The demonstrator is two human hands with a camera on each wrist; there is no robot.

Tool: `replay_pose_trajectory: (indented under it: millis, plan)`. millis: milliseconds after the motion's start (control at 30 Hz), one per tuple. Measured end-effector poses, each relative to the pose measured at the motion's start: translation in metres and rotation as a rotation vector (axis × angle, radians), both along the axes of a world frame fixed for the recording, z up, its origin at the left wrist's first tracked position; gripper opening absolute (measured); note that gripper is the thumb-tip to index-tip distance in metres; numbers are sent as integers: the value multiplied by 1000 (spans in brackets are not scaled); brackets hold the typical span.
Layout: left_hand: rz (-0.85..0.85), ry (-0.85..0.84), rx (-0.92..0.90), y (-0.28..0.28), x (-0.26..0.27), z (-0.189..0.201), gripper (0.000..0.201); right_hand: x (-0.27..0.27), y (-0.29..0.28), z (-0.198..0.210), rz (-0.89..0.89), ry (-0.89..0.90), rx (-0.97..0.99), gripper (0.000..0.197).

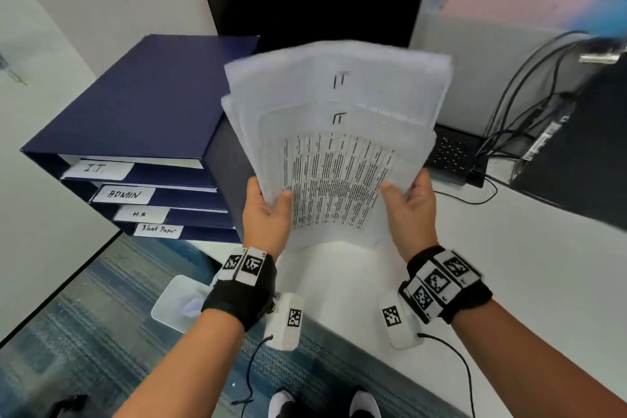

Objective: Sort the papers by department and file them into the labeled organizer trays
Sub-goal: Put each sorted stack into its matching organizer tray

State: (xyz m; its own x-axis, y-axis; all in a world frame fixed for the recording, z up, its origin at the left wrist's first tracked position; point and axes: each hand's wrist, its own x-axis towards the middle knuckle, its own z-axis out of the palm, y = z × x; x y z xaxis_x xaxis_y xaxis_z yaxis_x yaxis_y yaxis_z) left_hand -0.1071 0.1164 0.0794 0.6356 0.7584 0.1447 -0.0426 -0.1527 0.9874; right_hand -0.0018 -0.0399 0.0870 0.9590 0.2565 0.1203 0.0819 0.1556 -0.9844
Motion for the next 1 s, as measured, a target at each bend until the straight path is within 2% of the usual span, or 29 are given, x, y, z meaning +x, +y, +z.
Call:
replay_pose_trajectory:
  millis: [100,333,400,467,533,667,733,833,1000]
  plan:
    - [-12,-47,-68,1,-1,2,37,0,-5,-6,15,62,10,40]
    - [31,-117,-194,13,2,14,21,3,-4,-4,5,114,58,37]
    - [-30,-127,-223,14,4,19,29,3,-3,-1,37,111,64,35]
    - [-92,-90,-207,12,6,22,37,1,0,1,69,91,28,32]
    - [-115,-61,-156,7,9,25,34,-1,3,1,65,58,-15,27]
    - [-34,-81,-81,5,12,28,24,-1,6,1,-46,-49,-94,16]
    - [1,-102,-75,7,10,27,21,-1,5,0,-73,-56,-108,18]
    - [-20,-31,-103,9,7,16,18,-2,4,-3,-46,4,-137,25]
    - [-68,8,-166,7,5,6,24,-5,1,-7,-67,14,-186,23]
